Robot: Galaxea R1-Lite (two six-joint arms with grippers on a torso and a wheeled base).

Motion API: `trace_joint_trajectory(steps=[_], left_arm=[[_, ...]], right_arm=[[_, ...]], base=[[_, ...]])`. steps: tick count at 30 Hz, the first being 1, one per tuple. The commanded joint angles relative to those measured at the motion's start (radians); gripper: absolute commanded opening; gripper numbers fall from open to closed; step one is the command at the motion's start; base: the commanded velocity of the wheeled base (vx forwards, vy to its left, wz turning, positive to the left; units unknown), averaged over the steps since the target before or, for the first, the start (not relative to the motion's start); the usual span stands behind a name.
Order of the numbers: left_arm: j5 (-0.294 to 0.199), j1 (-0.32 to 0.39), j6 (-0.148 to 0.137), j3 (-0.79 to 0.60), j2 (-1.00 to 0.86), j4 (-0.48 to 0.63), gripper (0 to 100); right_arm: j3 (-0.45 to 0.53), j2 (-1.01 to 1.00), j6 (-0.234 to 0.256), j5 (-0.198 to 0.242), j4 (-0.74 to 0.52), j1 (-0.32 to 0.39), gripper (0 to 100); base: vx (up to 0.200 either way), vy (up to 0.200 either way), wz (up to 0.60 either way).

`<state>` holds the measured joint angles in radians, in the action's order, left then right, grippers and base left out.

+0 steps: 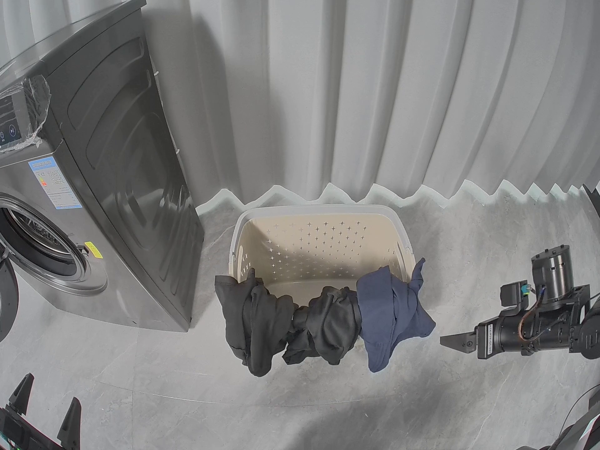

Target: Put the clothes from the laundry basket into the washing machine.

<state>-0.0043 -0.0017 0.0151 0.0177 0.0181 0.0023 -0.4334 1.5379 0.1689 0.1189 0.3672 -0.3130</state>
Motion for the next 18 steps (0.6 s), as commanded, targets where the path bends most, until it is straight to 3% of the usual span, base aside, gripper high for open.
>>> trace_joint_trajectory(steps=[1, 6, 18], left_arm=[[0.000, 0.000, 0.000, -0.018, -0.013, 0.001, 100], [0.000, 0.000, 0.000, -0.016, -0.015, 0.001, 100], [0.000, 0.000, 0.000, -0.016, -0.013, 0.001, 100]], right_arm=[[-0.067, 0.123, 0.032, -0.035, 0.015, -0.023, 100], [-0.126, 0.246, 0.101, -0.108, 0.079, -0.049, 100], [-0.223, 0.441, 0.106, -0.154, 0.177, -0.074, 100]], base=[[0.000, 0.000, 0.00], [0.000, 0.000, 0.00], [0.000, 0.000, 0.00]])
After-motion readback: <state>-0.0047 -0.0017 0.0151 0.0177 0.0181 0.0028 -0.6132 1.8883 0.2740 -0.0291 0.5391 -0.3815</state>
